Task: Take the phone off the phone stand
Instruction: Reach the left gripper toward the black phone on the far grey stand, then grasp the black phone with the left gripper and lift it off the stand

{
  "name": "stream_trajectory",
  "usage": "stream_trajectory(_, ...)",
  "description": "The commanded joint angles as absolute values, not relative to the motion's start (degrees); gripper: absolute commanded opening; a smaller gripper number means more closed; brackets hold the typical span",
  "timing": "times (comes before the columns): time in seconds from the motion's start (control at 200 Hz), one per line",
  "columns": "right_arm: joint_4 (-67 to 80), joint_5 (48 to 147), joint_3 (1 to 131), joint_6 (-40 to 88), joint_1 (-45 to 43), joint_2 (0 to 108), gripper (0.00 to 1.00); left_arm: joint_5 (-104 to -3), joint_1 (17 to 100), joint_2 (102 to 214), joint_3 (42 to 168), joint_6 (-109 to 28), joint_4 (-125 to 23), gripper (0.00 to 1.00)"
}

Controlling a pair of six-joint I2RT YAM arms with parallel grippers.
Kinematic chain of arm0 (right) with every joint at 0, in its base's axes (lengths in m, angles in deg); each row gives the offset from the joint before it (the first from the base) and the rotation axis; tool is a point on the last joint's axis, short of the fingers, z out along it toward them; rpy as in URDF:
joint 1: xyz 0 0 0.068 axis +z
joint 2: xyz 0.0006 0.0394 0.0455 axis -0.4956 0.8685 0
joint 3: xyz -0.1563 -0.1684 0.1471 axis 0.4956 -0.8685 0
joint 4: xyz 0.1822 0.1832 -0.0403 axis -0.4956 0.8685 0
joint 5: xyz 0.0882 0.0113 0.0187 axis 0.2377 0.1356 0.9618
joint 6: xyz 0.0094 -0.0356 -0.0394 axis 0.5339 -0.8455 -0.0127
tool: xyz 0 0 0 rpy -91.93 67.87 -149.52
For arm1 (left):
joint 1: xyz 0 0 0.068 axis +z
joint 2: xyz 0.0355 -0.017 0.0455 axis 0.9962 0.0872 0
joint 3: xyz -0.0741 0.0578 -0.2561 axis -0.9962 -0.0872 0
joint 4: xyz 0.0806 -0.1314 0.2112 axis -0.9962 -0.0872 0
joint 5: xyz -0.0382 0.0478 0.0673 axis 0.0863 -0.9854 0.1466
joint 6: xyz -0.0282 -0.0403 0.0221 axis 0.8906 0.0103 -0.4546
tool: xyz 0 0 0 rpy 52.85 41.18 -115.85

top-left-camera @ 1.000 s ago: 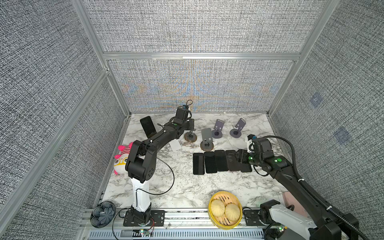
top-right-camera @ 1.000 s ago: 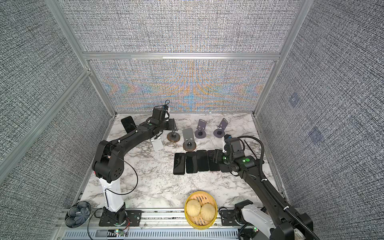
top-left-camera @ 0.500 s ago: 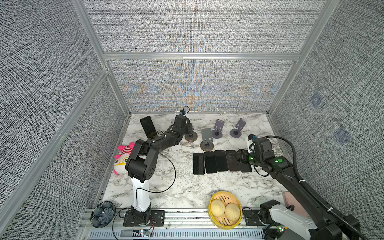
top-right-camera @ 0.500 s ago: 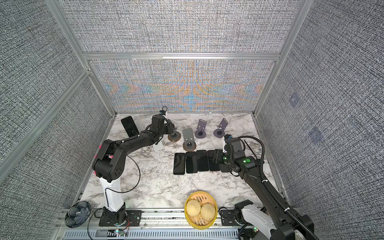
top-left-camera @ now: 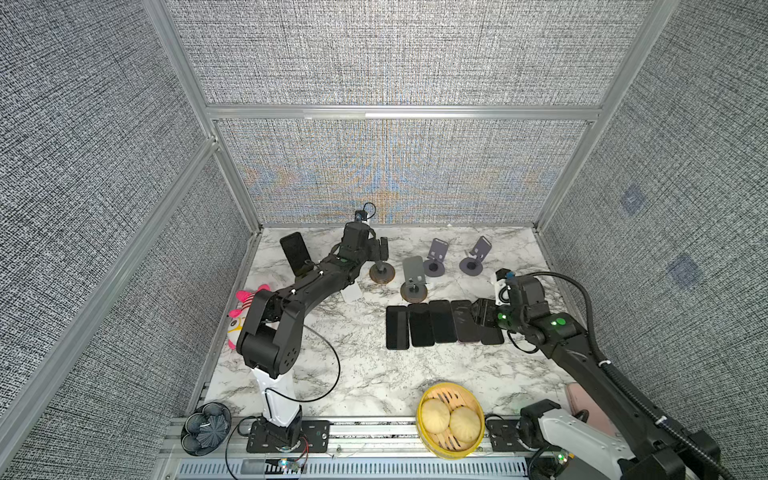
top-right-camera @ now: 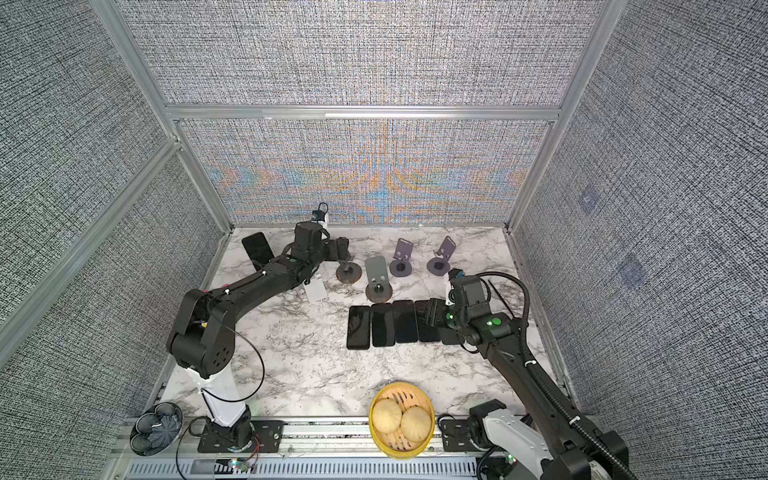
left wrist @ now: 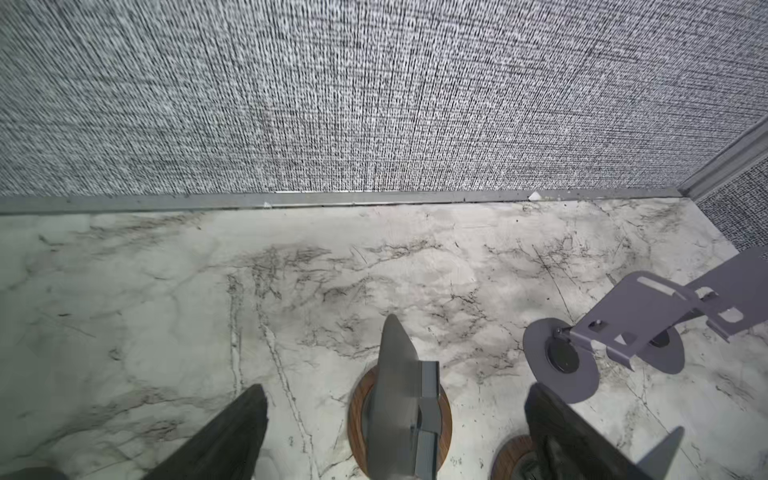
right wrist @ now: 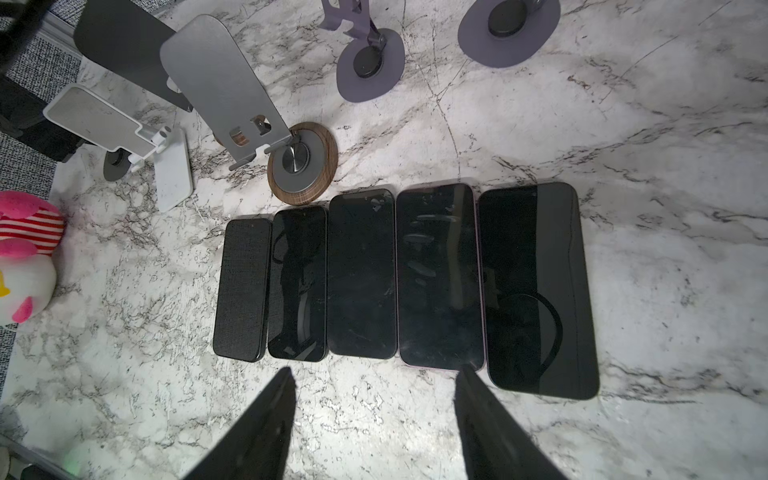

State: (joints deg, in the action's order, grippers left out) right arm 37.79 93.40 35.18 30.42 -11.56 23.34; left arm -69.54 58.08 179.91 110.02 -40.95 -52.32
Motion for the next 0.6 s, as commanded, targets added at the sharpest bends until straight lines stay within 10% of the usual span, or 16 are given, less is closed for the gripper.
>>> stream_trajectory(0.0, 37.18, 92.42, 35.15, 31.42, -11.52, 23.34, 0.63, -74.12, 58.10, 176.43, 109.93, -43.46, -57.04, 0.98)
stream_trajectory(0.32, 35.85, 91.34, 35.35, 30.56, -11.41, 24.19, 0.64, -101.79, 59.15, 170.34, 116.67, -40.06, -73.46, 0.98)
stream_trajectory(0.595, 36.33, 91.33, 35.20, 30.78, -11.43, 24.88, 0.79, -98.16, 67.18, 168.81, 117.89, -32.54, -77.89, 0.98)
